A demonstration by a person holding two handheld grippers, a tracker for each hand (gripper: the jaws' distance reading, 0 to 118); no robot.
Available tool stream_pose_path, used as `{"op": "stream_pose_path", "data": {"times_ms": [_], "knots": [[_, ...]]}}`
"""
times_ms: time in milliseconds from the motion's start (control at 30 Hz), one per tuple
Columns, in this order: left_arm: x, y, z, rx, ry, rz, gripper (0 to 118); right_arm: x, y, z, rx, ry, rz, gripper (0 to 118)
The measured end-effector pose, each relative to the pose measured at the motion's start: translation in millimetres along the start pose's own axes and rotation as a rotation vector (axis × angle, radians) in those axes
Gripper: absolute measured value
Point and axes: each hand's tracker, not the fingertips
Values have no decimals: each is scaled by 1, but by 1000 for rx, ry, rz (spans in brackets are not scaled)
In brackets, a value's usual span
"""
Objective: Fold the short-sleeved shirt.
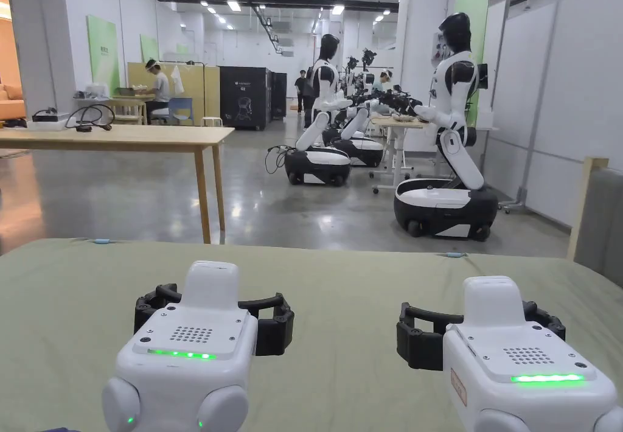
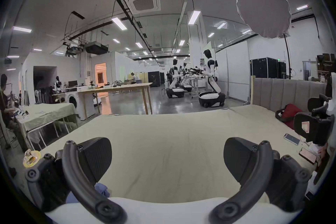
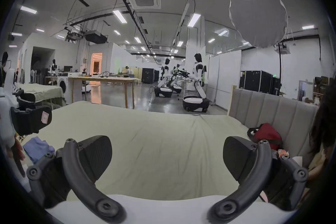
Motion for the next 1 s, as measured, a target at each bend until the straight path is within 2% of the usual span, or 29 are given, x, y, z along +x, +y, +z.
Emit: {"op": "stream_pose_path", "data": {"times_ms": [100, 333, 400, 467, 567, 667, 800, 1000], "knots": [[1, 2, 4, 3, -6, 8, 118, -1, 2, 4, 12, 21, 35, 118], [3, 3, 6, -1, -8, 16, 118, 5, 7, 2, 5, 23, -15, 118], [3, 3, 6, -5, -13, 20, 118, 4, 8, 4, -11, -20, -14, 118], [2, 5, 7, -4, -13, 20, 118, 0, 9, 1, -54, -86, 17, 118], [2, 7, 7, -6, -22, 22, 118, -11, 8, 2, -59, -173, 106, 118], [4, 9, 10, -1, -26, 14, 118, -15, 5, 4, -34, -146, 140, 118], [3, 11, 11, 3, -22, 9, 118, -11, 9, 7, -53, -62, 59, 118], [-3, 12, 10, 0, -14, 19, 118, 1, 18, 15, -35, -4, -11, 118]]}}
